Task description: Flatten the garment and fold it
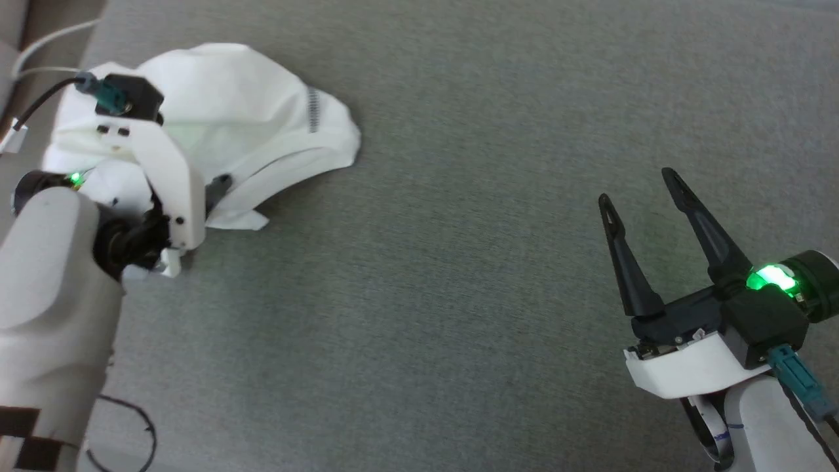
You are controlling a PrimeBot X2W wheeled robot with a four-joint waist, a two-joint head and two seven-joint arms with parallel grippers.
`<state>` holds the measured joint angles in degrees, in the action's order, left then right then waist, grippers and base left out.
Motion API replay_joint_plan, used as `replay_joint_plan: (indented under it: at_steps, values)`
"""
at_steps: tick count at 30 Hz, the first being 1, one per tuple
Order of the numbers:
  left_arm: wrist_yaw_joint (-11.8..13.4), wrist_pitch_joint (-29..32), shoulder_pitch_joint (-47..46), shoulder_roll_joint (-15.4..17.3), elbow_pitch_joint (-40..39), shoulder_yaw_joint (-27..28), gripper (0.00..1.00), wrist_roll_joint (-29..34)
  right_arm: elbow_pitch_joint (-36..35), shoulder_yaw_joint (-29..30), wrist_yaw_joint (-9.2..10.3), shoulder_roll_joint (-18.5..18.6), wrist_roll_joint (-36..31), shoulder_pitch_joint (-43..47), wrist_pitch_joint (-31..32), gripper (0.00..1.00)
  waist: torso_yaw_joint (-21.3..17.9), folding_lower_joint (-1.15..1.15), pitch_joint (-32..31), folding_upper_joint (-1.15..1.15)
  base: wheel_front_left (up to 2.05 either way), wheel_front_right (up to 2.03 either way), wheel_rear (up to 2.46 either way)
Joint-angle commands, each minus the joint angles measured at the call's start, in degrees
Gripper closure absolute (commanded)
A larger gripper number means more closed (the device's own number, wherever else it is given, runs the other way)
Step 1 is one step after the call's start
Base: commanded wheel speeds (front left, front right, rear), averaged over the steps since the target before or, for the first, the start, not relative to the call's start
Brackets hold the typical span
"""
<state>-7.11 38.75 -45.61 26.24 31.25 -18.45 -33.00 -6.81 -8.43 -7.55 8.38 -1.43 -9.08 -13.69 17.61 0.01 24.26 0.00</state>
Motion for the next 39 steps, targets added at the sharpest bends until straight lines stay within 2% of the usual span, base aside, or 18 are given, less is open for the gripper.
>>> replay_joint_plan:
  at_steps: [1, 5, 6, 7, 8, 11, 14, 23, 27, 33, 39]
  values:
    - [-0.4, 1.0, -0.4, 1.1, 0.6, -0.6, 0.00, -0.7, -0.3, 0.1, 0.06, -0.2, 0.1, -0.7, -0.3, 0.00, -4.3, -0.01, 4.3, 0.00, 0.00, 0.00, 0.00]
    - [-0.4, 5.9, 0.6, 3.4, 3.0, -2.9, 0.00, -4.0, 0.2, 0.4, 0.06, -0.5, 0.1, -1.0, -0.7, 0.00, -5.3, -0.01, 4.9, 0.00, 0.00, 0.00, 0.00]
    - [-0.4, 7.2, 1.1, 3.5, 3.6, -3.0, 0.20, -5.1, 0.3, 0.5, 0.06, -0.6, 0.1, -1.1, -0.8, 0.00, -5.5, -0.01, 4.8, 0.00, 0.00, 0.00, 0.00]
    - [-0.4, 8.3, 1.5, 3.6, 4.0, -3.1, 0.80, -6.2, 0.5, 0.6, 0.06, -0.7, 0.1, -1.1, -0.8, 0.00, -5.6, -0.01, 4.6, 0.00, 0.00, 0.00, 0.00]
    - [-0.4, 8.8, 1.8, 3.6, 4.2, -3.1, 1.00, -7.2, 0.7, 0.8, 0.06, -0.8, 0.2, -1.1, -0.9, 0.00, -5.6, -0.01, 4.4, 0.00, 0.00, 0.00, 0.00]
    - [-0.4, 7.8, 2.3, 4.0, 4.2, -2.3, 1.00, -9.2, 1.6, 1.3, 0.06, -1.0, 0.2, -1.0, -1.1, 0.00, -5.5, -0.01, 2.8, 0.00, 0.00, 0.00, 0.00]
    - [-0.3, 3.9, 2.2, 4.7, 3.9, -0.8, 1.00, -9.3, 2.4, 1.5, 0.06, -1.1, -0.1, -0.9, -1.2, 0.00, -5.2, -0.01, 0.4, 0.00, 0.00, 0.00, 0.00]
    - [2.2, -15.9, 1.4, 7.4, -2.4, 3.5, 1.00, -4.5, 4.1, 3.8, 0.06, -3.2, 0.1, 1.2, -1.3, 0.00, -5.2, -0.01, -9.6, 0.00, 0.00, 0.00, 0.00]
    - [2.6, -23.8, 1.1, 7.9, -6.8, 4.2, 1.00, -2.0, 4.9, 7.4, 0.06, -4.5, 0.4, 2.5, -1.3, 0.00, -6.1, -0.01, -13.6, 0.00, 0.00, 0.00, 0.00]
    - [2.3, -30.5, 0.4, 7.6, -14.1, 2.5, 1.00, 1.6, 6.0, 8.7, 0.06, -5.4, 0.5, 4.1, -1.3, 0.00, -9.4, -0.01, -18.4, 0.00, 0.00, 0.00, 0.00]
    - [1.9, -34.4, -1.6, 4.6, -21.0, -0.8, 1.00, 4.2, 6.8, 8.0, 0.06, -5.5, 2.2, 5.2, -1.3, 0.00, -15.3, -0.01, -21.4, 0.00, 0.00, 0.00, 0.00]
